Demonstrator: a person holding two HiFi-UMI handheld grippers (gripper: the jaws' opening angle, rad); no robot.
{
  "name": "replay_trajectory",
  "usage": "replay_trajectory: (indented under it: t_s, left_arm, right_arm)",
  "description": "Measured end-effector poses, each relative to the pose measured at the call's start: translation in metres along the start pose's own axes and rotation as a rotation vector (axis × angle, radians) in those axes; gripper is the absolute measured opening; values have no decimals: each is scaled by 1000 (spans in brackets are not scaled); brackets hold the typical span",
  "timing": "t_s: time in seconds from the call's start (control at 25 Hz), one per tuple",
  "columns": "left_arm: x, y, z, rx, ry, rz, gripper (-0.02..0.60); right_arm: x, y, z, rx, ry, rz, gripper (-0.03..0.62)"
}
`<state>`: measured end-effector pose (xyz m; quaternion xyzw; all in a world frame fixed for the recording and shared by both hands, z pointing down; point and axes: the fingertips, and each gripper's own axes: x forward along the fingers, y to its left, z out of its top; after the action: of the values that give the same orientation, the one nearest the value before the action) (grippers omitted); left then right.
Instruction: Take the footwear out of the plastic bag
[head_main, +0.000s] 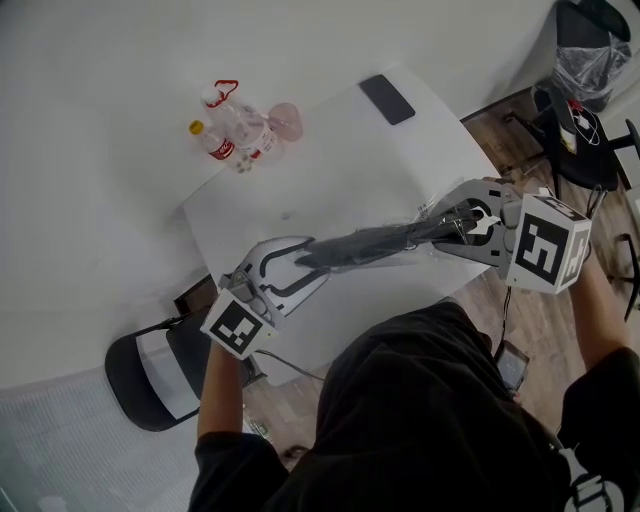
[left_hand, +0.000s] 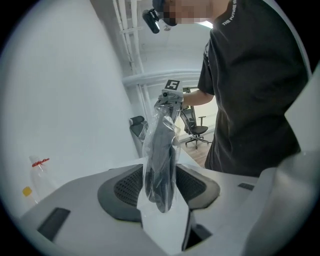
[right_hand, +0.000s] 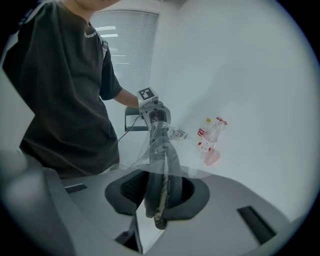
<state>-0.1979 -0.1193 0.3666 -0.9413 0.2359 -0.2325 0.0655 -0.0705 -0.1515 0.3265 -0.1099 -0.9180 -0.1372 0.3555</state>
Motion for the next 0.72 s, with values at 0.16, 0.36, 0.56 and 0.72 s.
replay_trajectory:
  t_s: [0.16, 0.36, 0.56, 0.72]
  left_arm:
    - [-5, 11, -11, -81, 42, 16, 342]
    - [-10, 28, -22, -45, 144, 28, 406]
    - [22, 11, -44, 82, 342, -83, 433]
    - [28, -9, -67, 67, 425, -149, 436]
  right_arm:
    - [-1, -7, -1, -54, 27, -55, 86]
    - [4, -8, -2, -135, 89, -72, 83]
    - [24, -14, 20, -273, 110, -80, 83]
    - [32, -20, 21, -327, 144, -125, 83]
